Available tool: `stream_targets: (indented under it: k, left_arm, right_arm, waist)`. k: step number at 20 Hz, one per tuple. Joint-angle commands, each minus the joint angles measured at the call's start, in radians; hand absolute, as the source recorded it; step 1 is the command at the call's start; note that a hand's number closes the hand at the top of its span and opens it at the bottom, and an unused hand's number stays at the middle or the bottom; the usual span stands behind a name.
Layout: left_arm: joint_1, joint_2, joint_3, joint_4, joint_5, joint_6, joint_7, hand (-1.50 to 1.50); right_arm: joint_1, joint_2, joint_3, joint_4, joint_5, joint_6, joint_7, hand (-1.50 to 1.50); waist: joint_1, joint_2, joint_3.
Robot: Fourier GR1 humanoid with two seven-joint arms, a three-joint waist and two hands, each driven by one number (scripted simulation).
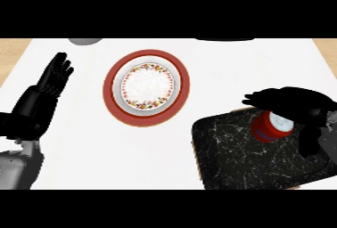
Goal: Pick the can from the tray and place it in the plate
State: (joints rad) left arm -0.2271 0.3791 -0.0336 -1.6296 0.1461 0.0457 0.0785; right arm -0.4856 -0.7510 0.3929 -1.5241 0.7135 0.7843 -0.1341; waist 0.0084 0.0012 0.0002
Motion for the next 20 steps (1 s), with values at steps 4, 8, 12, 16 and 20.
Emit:
stream_targets:
  k: [4,8,12,16,20]
  left_arm:
    - [-0.003,-0.054,-0.008,-0.039,-0.047,0.020,0.047,0.00]
    - [-0.070,-0.004,0.088,0.069,-0.002,-0.069,0.020,0.00]
    - [-0.028,-0.058,0.046,0.053,-0.052,-0.042,-0.019,0.00]
    - [-0.014,-0.044,0.060,0.010,-0.029,-0.057,0.026,0.00]
    - [0.013,-0.059,0.041,-0.053,-0.067,-0.032,0.059,0.00]
  right_arm:
    - [0.007,0.025,0.006,0.104,0.111,-0.014,-0.122,-1.50]
    - [0.031,0.068,-0.001,0.061,0.175,0.011,-0.072,-1.50]
    - [0.026,0.114,0.049,0.242,0.311,-0.177,-0.121,-1.50]
    - [0.025,0.190,-0.037,0.190,0.225,-0.252,-0.168,1.50]
    - [-0.007,0.220,-0.046,0.233,0.281,-0.348,-0.204,1.50]
  waist:
    - [-0.002,-0.001,0.000]
    - [-0.010,-0.002,0.000]
    - [-0.001,0.001,0.000]
    - [-0.003,-0.002,0.000]
    - [0.003,-0.002,0.000]
